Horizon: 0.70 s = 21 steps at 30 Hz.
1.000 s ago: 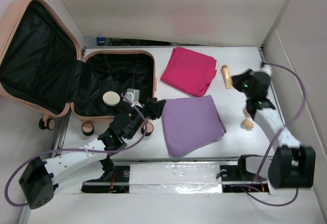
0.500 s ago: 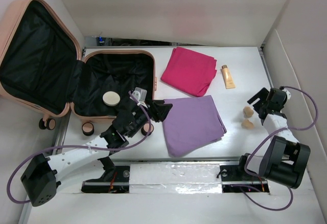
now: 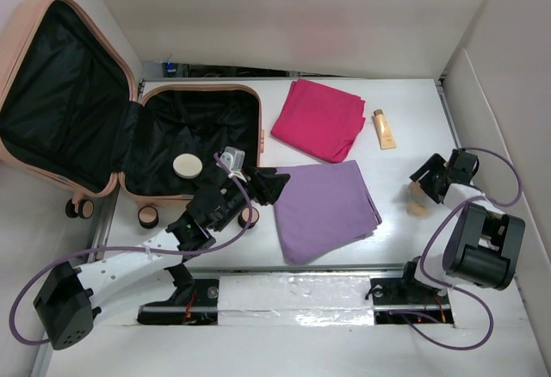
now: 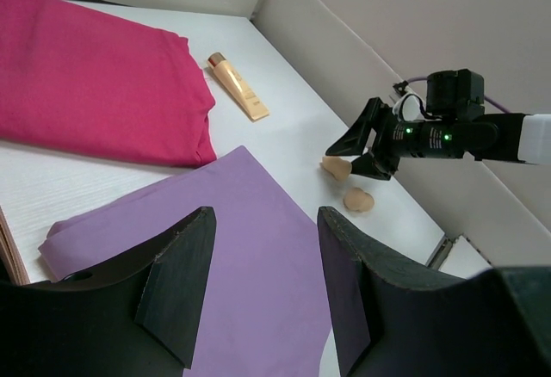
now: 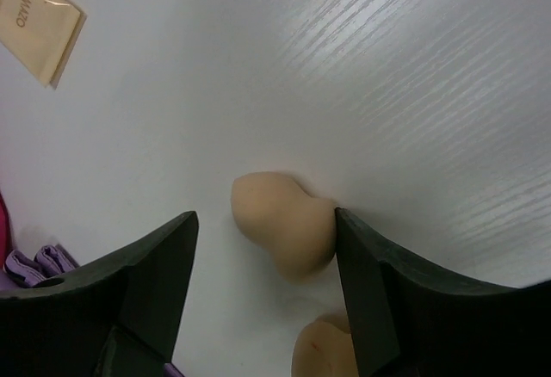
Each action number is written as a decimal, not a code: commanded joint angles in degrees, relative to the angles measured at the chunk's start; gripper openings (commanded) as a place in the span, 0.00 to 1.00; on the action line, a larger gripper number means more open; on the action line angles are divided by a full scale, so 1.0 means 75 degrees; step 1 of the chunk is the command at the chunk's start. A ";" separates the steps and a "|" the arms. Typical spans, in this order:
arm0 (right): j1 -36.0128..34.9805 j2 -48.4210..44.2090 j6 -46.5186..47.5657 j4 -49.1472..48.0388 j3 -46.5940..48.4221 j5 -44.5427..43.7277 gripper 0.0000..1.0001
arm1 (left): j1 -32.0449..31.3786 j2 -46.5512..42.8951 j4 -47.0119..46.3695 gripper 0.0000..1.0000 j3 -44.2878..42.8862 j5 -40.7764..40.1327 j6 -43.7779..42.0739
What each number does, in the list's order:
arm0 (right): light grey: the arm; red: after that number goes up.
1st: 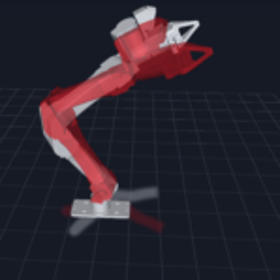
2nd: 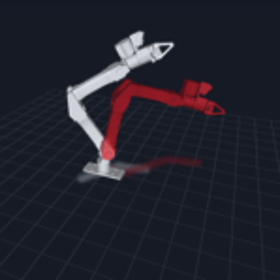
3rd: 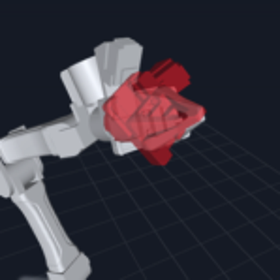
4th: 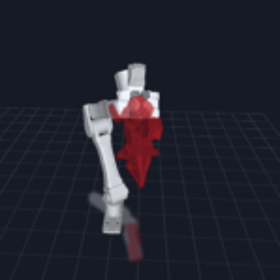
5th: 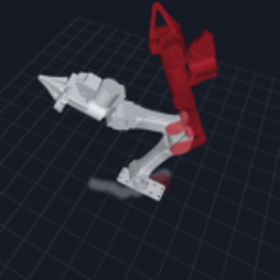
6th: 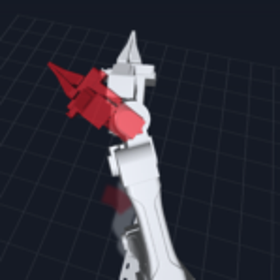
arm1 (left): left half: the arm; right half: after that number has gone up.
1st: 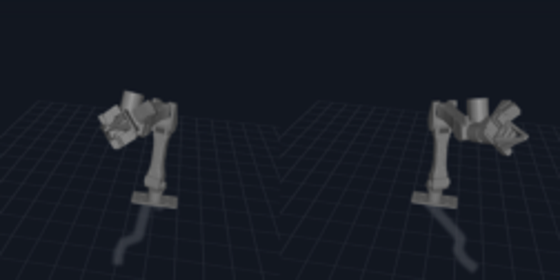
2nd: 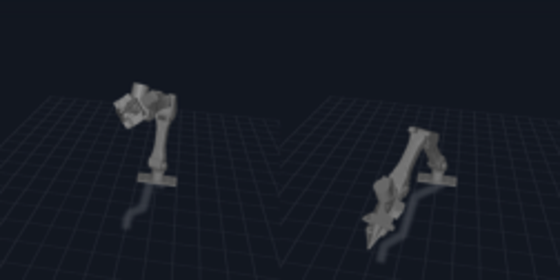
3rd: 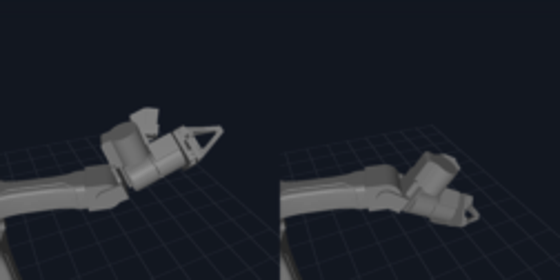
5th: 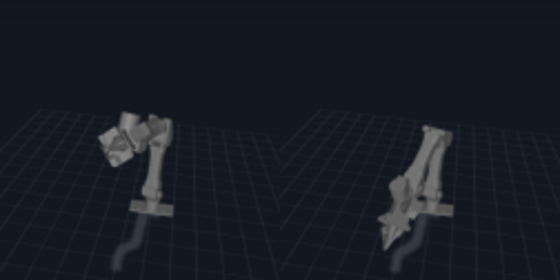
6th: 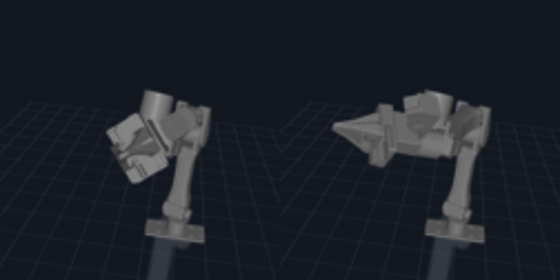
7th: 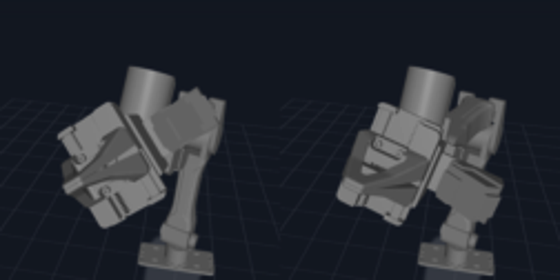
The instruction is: Pack the luggage
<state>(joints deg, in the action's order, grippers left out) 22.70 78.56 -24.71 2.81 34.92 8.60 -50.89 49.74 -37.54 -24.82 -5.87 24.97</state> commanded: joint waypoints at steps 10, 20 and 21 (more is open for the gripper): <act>0.0020 0.0388 -0.0151 -0.0527 0.0371 0.0400 0.33 | 0.0036 -0.0174 -0.0105 0.48 -0.0370 -0.0143 0.0034; -0.0774 -0.1380 -0.0268 -0.0059 0.0887 0.0458 0.14 | 0.0036 -0.0315 -0.0233 0.49 -0.0219 -0.0319 0.0022; -0.1287 -0.1683 -0.0430 -0.0081 0.0945 0.0482 0.14 | 0.0036 -0.0338 -0.0233 0.48 -0.0218 -0.0400 0.0057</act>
<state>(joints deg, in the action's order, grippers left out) 18.31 70.70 -26.46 2.79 38.24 9.96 -50.89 48.77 -36.60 -24.84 -7.66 24.97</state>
